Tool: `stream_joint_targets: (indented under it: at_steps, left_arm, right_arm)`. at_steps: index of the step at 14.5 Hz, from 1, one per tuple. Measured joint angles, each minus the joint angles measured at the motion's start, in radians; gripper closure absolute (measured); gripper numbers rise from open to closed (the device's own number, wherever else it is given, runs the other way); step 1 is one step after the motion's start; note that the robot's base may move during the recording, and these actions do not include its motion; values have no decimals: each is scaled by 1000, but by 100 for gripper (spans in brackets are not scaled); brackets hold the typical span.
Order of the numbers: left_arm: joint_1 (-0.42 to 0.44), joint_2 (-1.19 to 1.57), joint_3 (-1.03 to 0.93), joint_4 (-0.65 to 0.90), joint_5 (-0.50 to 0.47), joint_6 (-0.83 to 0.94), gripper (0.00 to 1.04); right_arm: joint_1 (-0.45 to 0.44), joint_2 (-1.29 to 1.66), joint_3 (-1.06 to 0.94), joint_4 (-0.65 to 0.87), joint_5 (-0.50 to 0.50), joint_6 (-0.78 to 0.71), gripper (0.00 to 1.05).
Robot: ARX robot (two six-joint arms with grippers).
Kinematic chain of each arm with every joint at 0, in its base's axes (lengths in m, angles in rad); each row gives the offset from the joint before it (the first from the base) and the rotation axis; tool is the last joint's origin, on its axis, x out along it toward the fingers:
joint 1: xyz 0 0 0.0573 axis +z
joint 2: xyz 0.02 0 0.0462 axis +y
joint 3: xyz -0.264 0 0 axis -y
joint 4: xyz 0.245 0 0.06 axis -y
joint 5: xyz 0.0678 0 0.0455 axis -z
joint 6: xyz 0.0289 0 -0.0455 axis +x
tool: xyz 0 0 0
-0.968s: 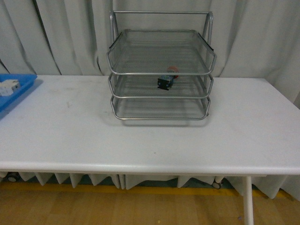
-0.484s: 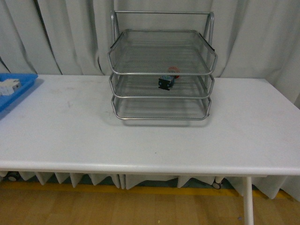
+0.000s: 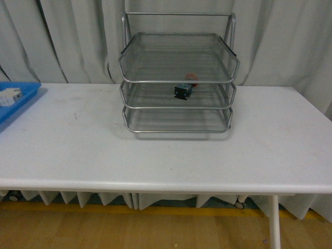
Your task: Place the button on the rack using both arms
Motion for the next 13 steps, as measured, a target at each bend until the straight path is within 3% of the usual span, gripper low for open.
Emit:
stream_joint_targets:
  at_steps: [9, 10, 13]
  left_arm:
    - [0, 0, 0, 0, 0, 0, 7]
    - [0, 0, 0, 0, 0, 0, 7]
    - [0, 0, 0, -1, 0, 0, 7]
  right_arm:
    - [0, -209, 0, -213, 0, 0, 103]
    - [0, -311, 0, -366, -2, 0, 103]
    - [0, -373, 0, -384, 0, 0, 103]
